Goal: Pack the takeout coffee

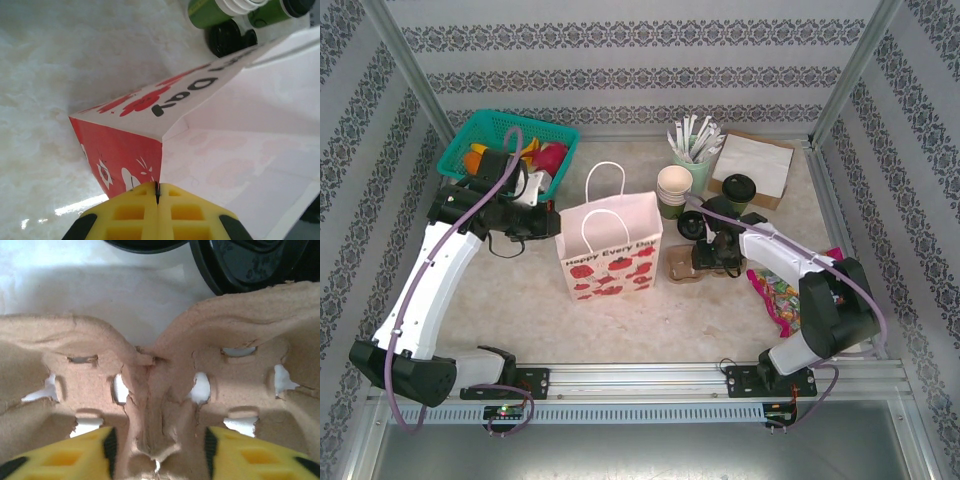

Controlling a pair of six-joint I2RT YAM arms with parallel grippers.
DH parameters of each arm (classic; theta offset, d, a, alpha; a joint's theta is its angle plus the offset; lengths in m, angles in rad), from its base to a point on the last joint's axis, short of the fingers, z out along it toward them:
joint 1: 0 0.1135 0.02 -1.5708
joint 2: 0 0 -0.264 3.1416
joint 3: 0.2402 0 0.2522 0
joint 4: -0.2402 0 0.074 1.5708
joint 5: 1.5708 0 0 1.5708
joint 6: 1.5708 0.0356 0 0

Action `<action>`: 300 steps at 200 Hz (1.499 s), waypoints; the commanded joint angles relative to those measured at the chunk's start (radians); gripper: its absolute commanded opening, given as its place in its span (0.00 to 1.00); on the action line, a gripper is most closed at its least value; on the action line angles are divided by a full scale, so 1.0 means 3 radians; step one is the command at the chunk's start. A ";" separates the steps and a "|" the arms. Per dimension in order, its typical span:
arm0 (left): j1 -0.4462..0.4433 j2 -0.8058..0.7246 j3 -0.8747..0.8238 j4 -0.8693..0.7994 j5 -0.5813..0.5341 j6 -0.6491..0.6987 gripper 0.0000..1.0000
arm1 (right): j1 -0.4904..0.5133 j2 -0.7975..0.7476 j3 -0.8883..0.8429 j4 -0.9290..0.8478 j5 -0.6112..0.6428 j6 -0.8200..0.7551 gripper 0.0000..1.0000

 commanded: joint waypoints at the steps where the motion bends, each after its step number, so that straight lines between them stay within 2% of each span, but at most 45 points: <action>1: 0.0099 -0.0082 -0.0019 -0.0153 0.0368 0.0433 0.00 | 0.0031 0.0093 0.0076 0.0040 0.0097 0.0015 0.47; 50: 0.0096 -0.0138 -0.0278 0.0226 0.0821 0.0347 0.00 | 0.0039 0.0161 0.0055 0.0141 0.0150 0.0065 0.38; 94: 0.0076 -0.0271 -0.0461 0.0463 0.0719 0.0079 0.00 | 0.0059 0.0283 0.0135 0.0106 0.0149 -0.0002 0.29; 130: -0.0024 -0.0301 -0.0550 0.0499 0.0715 -0.0031 0.05 | 0.0070 0.0258 0.0183 0.0065 0.0195 -0.0026 0.13; 164: -0.0062 -0.0264 -0.0497 0.0309 0.0804 0.0057 0.17 | 0.0070 0.0155 0.0193 -0.0018 0.0314 -0.0058 0.03; 175: -0.0057 -0.0238 -0.0449 0.0209 0.0771 0.0144 0.27 | 0.0070 0.0110 0.0191 -0.0047 0.0362 -0.0061 0.00; 193: -0.0062 -0.0257 -0.0334 0.0098 0.0600 0.0309 0.47 | 0.0065 0.0024 0.0179 -0.0077 0.0385 -0.0044 0.00; 205: -0.0062 -0.0297 -0.0309 0.0117 0.0536 0.0371 0.56 | 0.0060 -0.0037 0.0155 -0.0076 0.0385 -0.0025 0.00; 245: -0.0060 -0.0317 -0.0260 0.0234 0.0560 0.0450 0.64 | 0.0042 -0.0229 0.0093 -0.0088 0.0393 0.0104 0.00; 300: -0.0054 -0.0448 -0.0217 0.0520 0.0537 0.0529 0.93 | -0.0097 -0.0623 0.0072 -0.0278 0.0424 0.0379 0.00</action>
